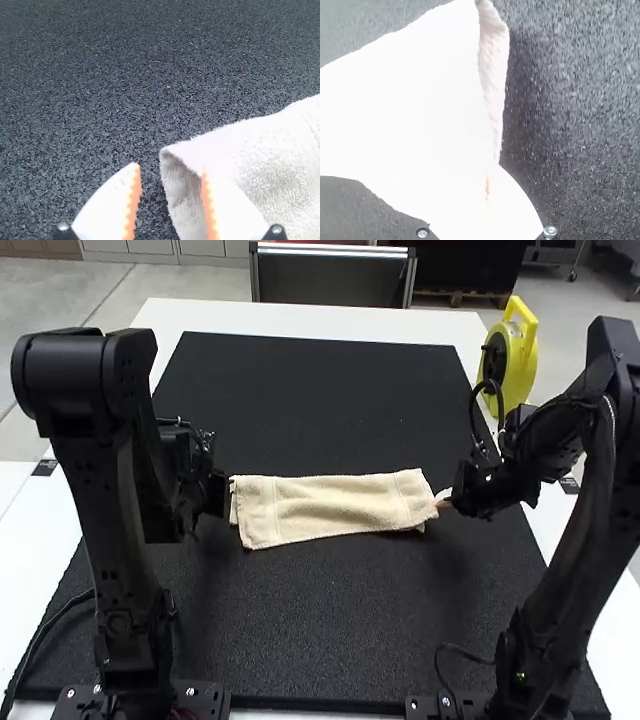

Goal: Fold the towel.

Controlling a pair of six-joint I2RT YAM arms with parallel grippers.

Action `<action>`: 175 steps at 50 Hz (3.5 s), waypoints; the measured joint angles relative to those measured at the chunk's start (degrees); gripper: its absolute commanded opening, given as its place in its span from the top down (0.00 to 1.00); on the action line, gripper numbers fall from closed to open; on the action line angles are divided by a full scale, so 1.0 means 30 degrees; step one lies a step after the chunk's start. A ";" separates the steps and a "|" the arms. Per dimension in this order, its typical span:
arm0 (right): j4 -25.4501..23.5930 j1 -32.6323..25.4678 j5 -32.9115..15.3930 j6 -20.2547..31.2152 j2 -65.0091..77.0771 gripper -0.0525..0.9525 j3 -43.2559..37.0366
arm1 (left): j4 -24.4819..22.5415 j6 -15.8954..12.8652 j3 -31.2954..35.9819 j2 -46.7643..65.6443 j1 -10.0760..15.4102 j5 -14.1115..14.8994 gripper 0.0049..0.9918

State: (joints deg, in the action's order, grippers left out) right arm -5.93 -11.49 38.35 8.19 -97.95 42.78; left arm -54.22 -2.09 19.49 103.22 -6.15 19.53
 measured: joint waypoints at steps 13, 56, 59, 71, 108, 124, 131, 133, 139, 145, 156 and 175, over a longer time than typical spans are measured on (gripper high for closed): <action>0.0029 0.0036 0.0007 0.0153 0.0000 0.97 0.0000 | 0.2958 0.0000 0.0000 -0.0066 0.0007 0.0525 0.45; 0.0102 0.0131 0.0007 0.0583 0.0000 0.97 -0.0306 | 1.4877 -0.1545 0.1093 -0.4787 0.0022 0.3111 0.29; 0.0102 0.0131 0.0007 0.0597 0.0000 0.97 -0.0306 | 1.5569 -0.1749 0.1443 -0.4787 0.0015 0.3169 0.29; 0.0036 0.0131 0.0015 0.0714 0.0000 0.97 -0.0306 | 1.7150 -0.2222 0.1712 -0.5187 0.0015 0.3541 0.29; -0.0066 0.0131 0.0291 0.0874 0.0000 0.97 -0.0328 | 1.7901 -0.2149 0.1719 -0.5931 0.1362 0.3716 0.29; -0.0182 0.0131 0.0444 0.0933 0.0000 0.97 -0.0342 | 1.8134 -0.2149 0.1712 -0.5931 0.1341 0.2973 0.29; -0.0306 0.0131 0.0444 0.0933 0.0000 0.97 -0.0342 | 1.7653 -0.2149 0.1698 -0.5872 0.1348 0.2601 0.29; -0.0364 0.0131 0.0452 0.0940 0.0007 0.97 -0.0342 | 1.7464 -0.2157 0.1698 -0.5697 0.1406 0.2528 0.29; -0.0532 0.0124 0.0634 0.0998 0.0007 0.97 -0.0342 | 1.6968 -0.2164 0.1741 -0.4983 0.1559 0.2433 0.29; -0.0546 0.0131 0.0787 0.1005 0.0007 0.97 -0.0342 | 1.6895 -0.2149 0.1800 -0.4816 0.1647 0.2419 0.30; -0.0546 0.0124 0.0874 0.1035 0.0000 0.97 -0.0342 | 1.6568 -0.1829 0.1851 -0.4641 0.1719 0.2353 0.34; -0.0561 0.0124 0.0940 0.1151 0.0000 0.97 -0.0342 | 1.5489 -0.0714 0.1872 -0.3985 0.3257 0.1887 0.94</action>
State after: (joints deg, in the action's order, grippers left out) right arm -7.62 -11.11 41.17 11.64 -97.95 41.76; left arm -7.75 -4.23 25.10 91.26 3.62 25.19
